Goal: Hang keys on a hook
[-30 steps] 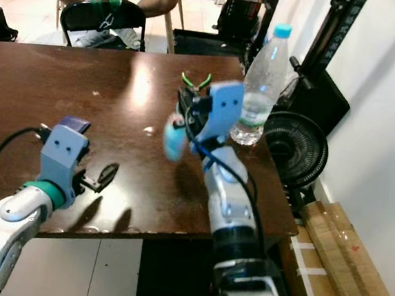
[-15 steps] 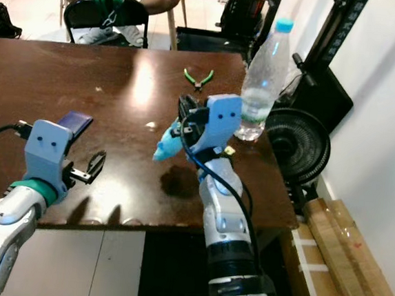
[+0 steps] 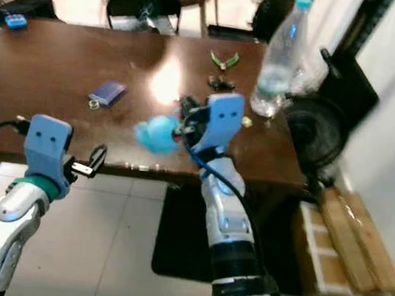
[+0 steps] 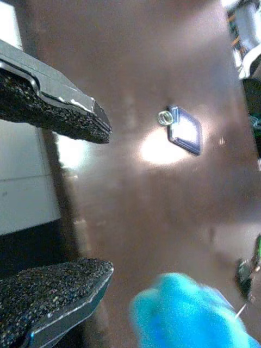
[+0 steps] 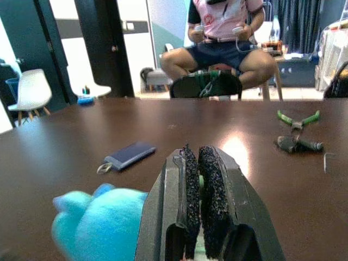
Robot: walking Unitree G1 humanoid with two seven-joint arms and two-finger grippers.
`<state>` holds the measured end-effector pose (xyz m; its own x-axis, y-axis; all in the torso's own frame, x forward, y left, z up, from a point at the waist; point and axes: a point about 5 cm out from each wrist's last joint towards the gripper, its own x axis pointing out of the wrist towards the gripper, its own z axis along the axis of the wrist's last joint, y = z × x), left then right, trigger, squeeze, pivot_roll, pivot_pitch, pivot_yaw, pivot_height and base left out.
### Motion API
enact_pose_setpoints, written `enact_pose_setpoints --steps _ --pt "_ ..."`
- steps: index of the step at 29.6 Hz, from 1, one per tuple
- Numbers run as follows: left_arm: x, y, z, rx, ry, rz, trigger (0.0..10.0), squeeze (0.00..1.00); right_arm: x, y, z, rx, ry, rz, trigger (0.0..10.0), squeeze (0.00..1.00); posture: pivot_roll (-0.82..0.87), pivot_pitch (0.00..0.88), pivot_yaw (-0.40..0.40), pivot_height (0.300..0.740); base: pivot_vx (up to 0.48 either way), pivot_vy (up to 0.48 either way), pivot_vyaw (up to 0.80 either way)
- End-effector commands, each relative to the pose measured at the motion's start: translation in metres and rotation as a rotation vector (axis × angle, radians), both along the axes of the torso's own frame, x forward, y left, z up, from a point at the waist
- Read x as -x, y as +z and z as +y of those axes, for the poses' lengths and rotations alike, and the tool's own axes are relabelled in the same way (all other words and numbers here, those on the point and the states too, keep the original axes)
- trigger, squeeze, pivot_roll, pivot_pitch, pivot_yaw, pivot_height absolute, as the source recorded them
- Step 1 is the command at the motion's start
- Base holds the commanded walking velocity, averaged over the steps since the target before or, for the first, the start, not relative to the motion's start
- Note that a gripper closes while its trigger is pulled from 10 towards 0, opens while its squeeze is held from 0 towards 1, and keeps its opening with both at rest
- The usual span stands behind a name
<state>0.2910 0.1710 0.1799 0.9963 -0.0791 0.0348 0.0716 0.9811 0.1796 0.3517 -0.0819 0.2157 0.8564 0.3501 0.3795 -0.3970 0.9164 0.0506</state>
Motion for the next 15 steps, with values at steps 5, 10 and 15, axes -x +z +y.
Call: enact_pose_setpoints --steps 5,10,15 --pt "0.0007 -0.0033 0.0030 -0.008 0.013 0.011 10.0 0.00 0.0020 0.0003 0.0089 0.030 0.026 -0.006 10.0 0.00 0.01 0.046 0.077 0.740 -0.456 0.000 0.00" --pt "0.0008 -0.0031 0.0028 -0.010 0.013 0.009 10.0 0.00 0.0023 -0.0017 0.0101 0.063 0.025 -0.009 10.0 0.00 0.01 0.048 0.077 0.740 -0.418 0.000 0.00" --pt "0.0001 -0.0026 0.0022 -0.010 0.012 0.007 10.0 0.00 0.0019 -0.0025 0.0095 0.076 0.022 -0.008 10.0 0.00 0.01 0.045 0.077 0.740 -0.328 0.000 0.00"
